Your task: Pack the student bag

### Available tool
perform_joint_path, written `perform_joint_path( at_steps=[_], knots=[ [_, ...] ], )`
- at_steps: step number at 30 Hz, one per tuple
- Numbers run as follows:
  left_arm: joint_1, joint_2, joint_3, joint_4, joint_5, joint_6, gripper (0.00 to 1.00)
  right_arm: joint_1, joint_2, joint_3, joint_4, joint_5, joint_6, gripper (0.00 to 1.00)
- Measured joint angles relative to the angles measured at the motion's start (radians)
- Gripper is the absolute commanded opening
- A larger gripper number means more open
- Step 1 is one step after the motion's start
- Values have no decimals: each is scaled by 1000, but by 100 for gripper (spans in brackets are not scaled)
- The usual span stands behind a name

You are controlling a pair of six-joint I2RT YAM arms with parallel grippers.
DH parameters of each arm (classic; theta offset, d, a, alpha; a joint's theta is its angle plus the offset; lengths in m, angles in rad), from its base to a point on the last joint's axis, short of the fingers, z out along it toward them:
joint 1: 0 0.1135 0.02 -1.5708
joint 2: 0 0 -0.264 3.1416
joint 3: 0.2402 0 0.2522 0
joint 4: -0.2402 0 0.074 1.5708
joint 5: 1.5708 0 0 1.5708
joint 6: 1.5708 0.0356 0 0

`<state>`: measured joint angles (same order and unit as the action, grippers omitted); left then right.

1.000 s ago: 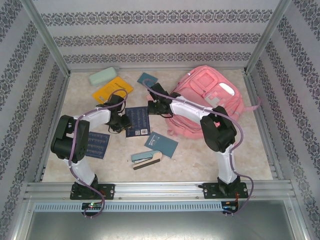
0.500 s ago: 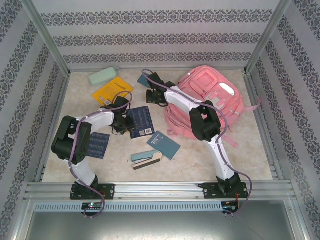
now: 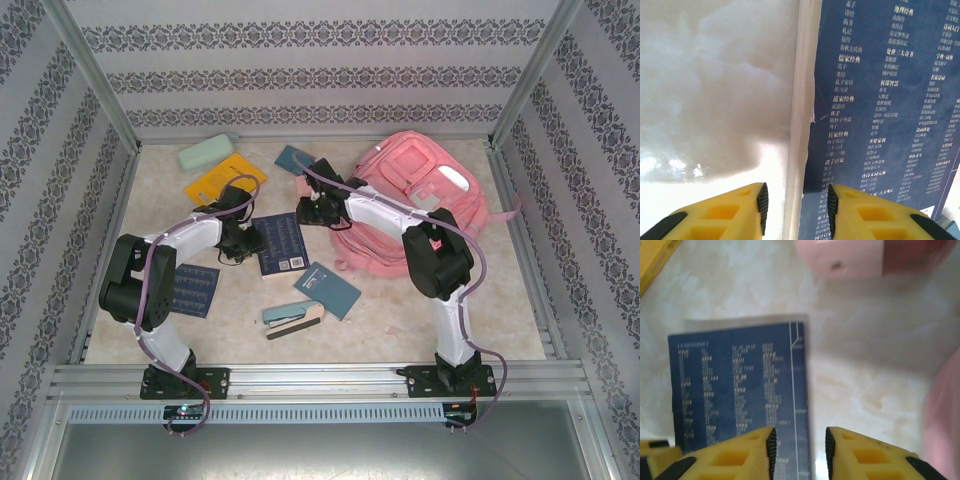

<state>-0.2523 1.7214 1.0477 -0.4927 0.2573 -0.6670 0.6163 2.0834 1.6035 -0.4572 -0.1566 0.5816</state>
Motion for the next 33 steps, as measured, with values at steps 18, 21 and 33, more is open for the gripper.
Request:
perform_joint_path(
  at_steps=[18, 21, 33],
  knots=[
    [13, 50, 24, 13, 50, 34, 36, 25, -1, -146, 126, -69, 68, 42],
    [13, 77, 24, 14, 50, 35, 34, 30, 8, -146, 130, -72, 71, 42],
    [18, 81, 25, 15, 60, 35, 31, 43, 36, -157, 171, -138, 94, 42]
  ],
)
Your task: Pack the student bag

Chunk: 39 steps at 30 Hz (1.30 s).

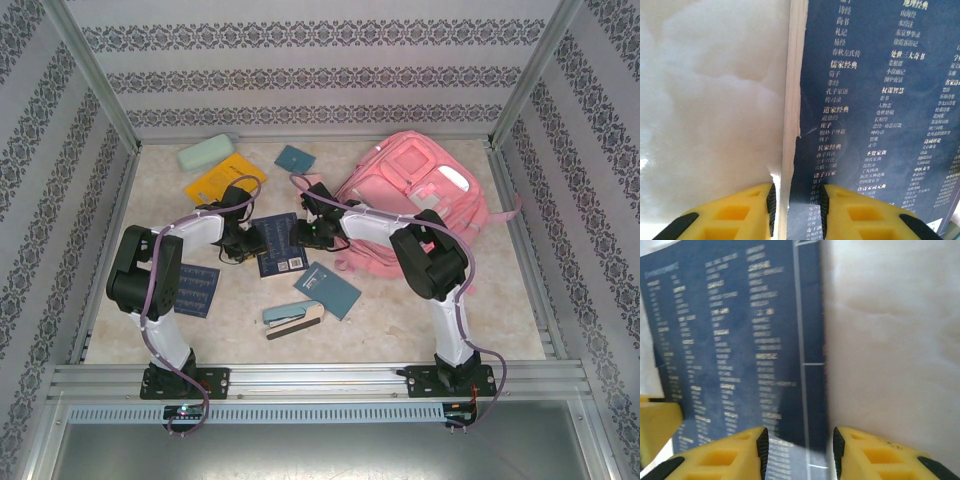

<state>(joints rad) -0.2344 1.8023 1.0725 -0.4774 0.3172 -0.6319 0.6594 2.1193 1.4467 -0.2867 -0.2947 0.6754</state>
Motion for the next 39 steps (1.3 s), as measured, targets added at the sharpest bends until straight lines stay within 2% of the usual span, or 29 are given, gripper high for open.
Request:
perform_joint_path(
  at_steps=[14, 24, 30, 35, 39],
  knots=[
    [8, 5, 0, 1, 18, 1, 30, -42, -6, -79, 151, -162, 129, 38],
    [14, 7, 2, -2, 23, 23, 30, -55, -27, -144, 266, -214, 198, 37],
    [14, 13, 14, -13, 29, 35, 30, -5, -70, -179, 394, -359, 236, 37],
    [14, 18, 20, 0, 49, 53, 30, -3, -95, -187, 387, -379, 230, 37],
    [14, 19, 20, 0, 49, 55, 31, -6, -95, -187, 331, -344, 200, 38]
  ],
)
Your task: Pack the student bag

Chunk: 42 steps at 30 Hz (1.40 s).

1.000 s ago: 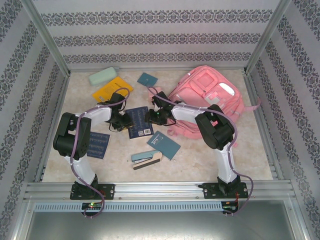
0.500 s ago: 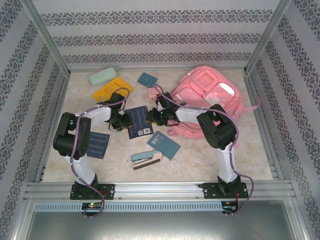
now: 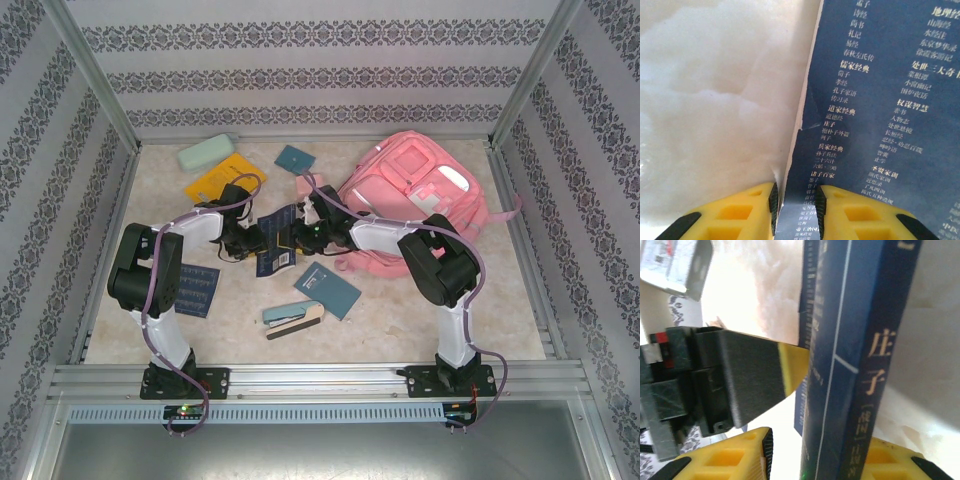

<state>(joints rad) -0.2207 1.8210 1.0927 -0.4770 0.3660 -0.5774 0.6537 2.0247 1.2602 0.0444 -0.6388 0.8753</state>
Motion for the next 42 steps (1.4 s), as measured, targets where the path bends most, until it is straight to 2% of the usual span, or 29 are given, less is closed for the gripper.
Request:
perform_joint_path(
  at_steps=[2, 7, 9, 11, 12, 17, 22, 29, 34, 42],
  knots=[
    [0, 0, 0, 0, 0, 2, 31, 1, 0, 0, -26, 18, -15, 37],
    [0, 0, 0, 2, 1, 2, 31, 1, 0, 0, -56, 55, -18, 27],
    [0, -2, 0, 3, 1, 2, 32, 1, 0, 1, -61, 71, -15, 18],
    [0, -4, -1, 3, 0, 1, 35, 1, 0, 1, -64, 82, -11, 3],
    [0, -5, -2, 5, 0, 1, 36, 1, 0, 2, -64, 84, -14, 0],
    [11, -39, -11, 14, 40, -23, 61, 0, -13, -2, -71, 111, -15, 0],
    [62, -130, -19, 61, 123, -77, 77, -32, -129, -44, -75, 114, -22, 0],
    [90, -179, -14, 258, 290, -225, 90, -154, -320, -68, -72, 56, -45, 0],
    [90, -179, 3, 436, 388, -356, 93, -225, -404, -70, -64, -23, -44, 0],
    [85, -151, 82, 680, 494, -513, 99, -253, -454, -79, -23, -134, -17, 0]
  ],
)
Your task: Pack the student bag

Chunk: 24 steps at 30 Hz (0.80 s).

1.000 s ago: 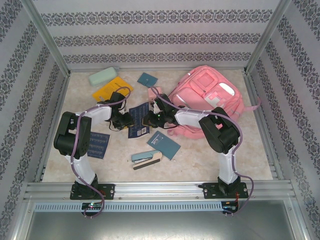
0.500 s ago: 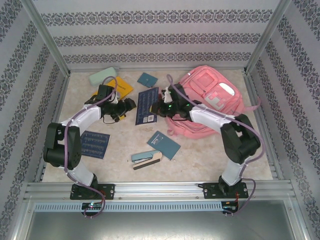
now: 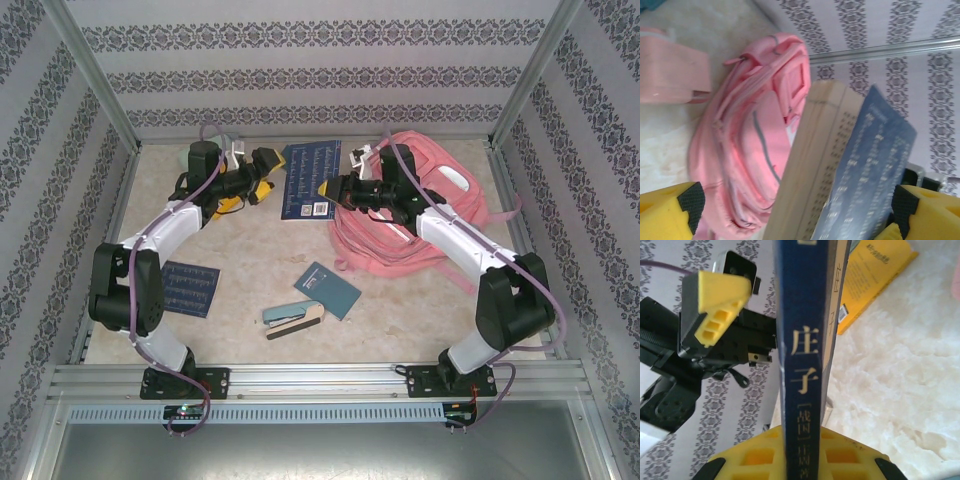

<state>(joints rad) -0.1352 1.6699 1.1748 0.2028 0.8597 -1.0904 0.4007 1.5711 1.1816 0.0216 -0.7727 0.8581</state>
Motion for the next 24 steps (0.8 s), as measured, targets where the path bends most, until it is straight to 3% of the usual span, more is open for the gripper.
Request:
perform_joint_path(
  at_steps=[7, 16, 24],
  knots=[
    [-40, 28, 42, 29, 35, -18, 97, -11, -6, -15, 85, -57, 66, 0],
    [-76, 35, 43, 119, 89, -90, 88, -55, -14, -17, 180, -108, 140, 0],
    [-101, 39, 43, 264, 133, -193, 72, -72, -15, -22, 234, -141, 173, 0]
  ],
)
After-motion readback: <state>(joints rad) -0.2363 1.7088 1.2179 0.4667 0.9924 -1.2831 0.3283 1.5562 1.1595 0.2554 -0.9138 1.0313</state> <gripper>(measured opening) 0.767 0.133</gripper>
